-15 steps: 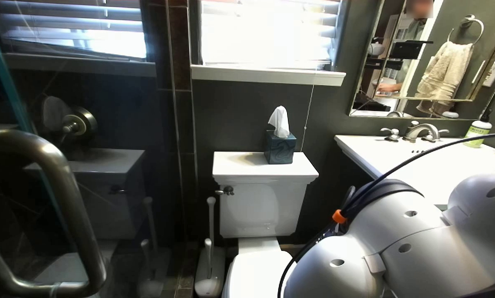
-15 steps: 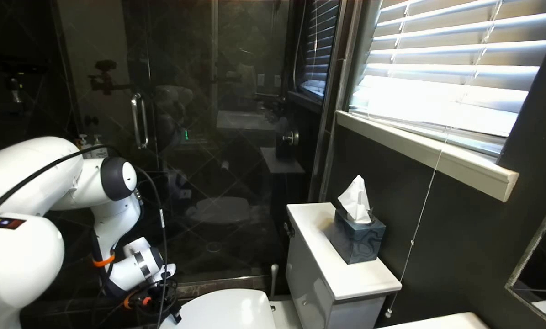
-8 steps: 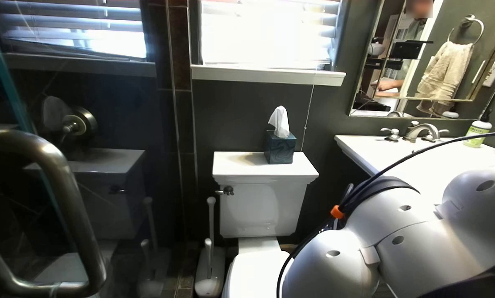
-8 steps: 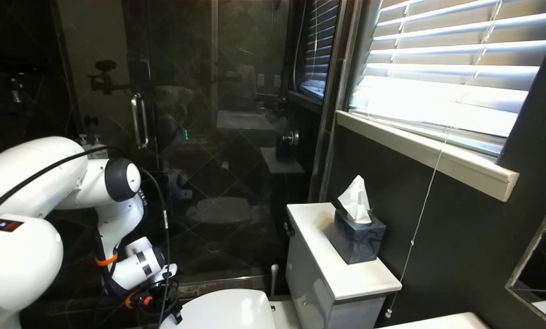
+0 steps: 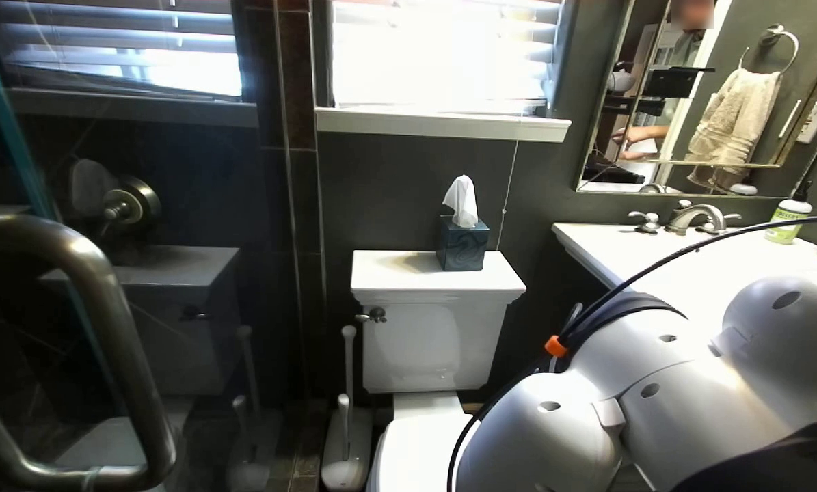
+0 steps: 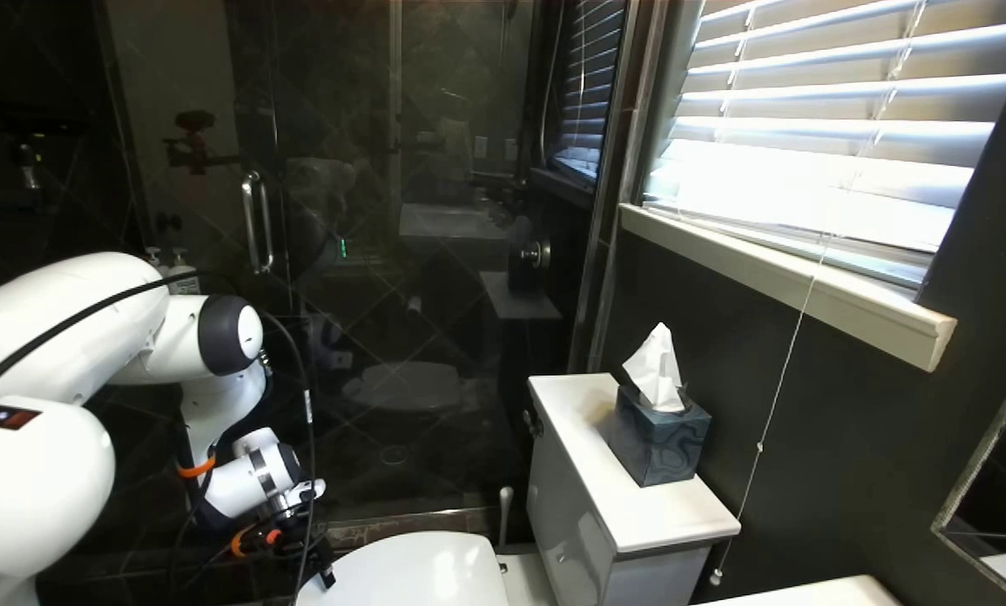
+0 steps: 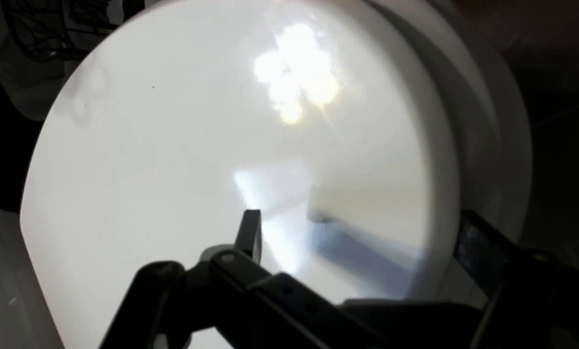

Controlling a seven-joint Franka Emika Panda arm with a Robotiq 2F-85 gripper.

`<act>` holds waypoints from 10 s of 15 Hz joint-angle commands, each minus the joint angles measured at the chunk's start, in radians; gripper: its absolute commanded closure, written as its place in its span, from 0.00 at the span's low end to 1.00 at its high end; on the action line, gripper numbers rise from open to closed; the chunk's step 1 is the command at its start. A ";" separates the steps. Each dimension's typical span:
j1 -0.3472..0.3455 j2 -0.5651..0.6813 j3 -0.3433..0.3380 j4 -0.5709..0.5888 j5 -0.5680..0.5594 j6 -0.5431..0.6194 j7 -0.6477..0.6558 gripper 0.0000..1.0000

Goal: Lift up the toilet lid

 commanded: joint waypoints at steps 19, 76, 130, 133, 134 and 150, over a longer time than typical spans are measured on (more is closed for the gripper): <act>0.076 -0.065 -0.102 -0.077 0.091 -0.154 -0.063 0.00; 0.431 -0.327 -0.287 -0.492 -0.060 -0.489 0.164 0.00; -0.084 -0.417 -0.118 -0.339 -0.447 -0.870 1.339 0.00; -0.082 -0.416 -0.108 -0.339 -0.445 -0.876 1.338 0.00; -0.078 -0.416 -0.105 -0.346 -0.455 -0.860 1.351 0.00; -0.253 -0.306 -0.148 -0.176 -0.652 -0.844 1.703 0.00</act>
